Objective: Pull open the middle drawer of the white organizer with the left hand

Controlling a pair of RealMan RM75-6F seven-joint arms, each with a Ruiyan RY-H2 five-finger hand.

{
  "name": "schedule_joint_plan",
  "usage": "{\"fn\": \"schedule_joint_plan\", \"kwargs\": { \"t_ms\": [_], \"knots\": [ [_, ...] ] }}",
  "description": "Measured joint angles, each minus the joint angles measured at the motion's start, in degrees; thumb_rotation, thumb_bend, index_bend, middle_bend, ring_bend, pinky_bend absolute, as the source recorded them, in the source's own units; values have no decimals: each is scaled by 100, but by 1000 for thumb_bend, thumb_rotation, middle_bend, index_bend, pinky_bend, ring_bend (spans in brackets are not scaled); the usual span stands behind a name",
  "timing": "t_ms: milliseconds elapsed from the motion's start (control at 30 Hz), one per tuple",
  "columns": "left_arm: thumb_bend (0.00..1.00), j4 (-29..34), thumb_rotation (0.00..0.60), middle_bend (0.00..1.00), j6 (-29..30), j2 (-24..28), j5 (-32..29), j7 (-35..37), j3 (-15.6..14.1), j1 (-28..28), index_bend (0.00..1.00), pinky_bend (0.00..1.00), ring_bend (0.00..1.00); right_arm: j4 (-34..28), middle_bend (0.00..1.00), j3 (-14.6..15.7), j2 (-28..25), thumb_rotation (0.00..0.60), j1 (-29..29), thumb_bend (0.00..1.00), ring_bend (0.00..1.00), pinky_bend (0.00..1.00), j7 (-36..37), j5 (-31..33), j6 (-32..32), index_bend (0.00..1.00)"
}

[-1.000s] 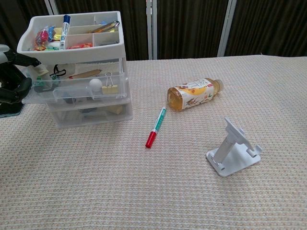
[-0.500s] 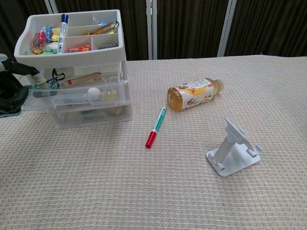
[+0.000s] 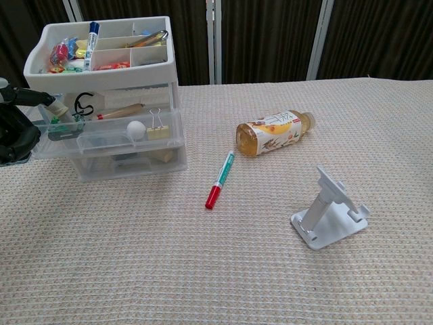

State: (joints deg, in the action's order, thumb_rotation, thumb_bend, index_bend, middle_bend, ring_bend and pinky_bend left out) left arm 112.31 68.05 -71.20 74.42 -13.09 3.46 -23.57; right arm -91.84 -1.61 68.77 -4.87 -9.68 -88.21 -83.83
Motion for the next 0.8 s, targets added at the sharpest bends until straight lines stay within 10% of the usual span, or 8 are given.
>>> {"fn": "schedule_joint_plan", "kwargs": {
  "t_ms": [800],
  "knots": [
    [773, 41, 600, 801, 102, 116, 755, 121, -434, 214, 317, 678, 829, -7, 0, 14, 15, 600, 2, 14, 0, 0, -38, -10, 10, 56]
  ]
}}
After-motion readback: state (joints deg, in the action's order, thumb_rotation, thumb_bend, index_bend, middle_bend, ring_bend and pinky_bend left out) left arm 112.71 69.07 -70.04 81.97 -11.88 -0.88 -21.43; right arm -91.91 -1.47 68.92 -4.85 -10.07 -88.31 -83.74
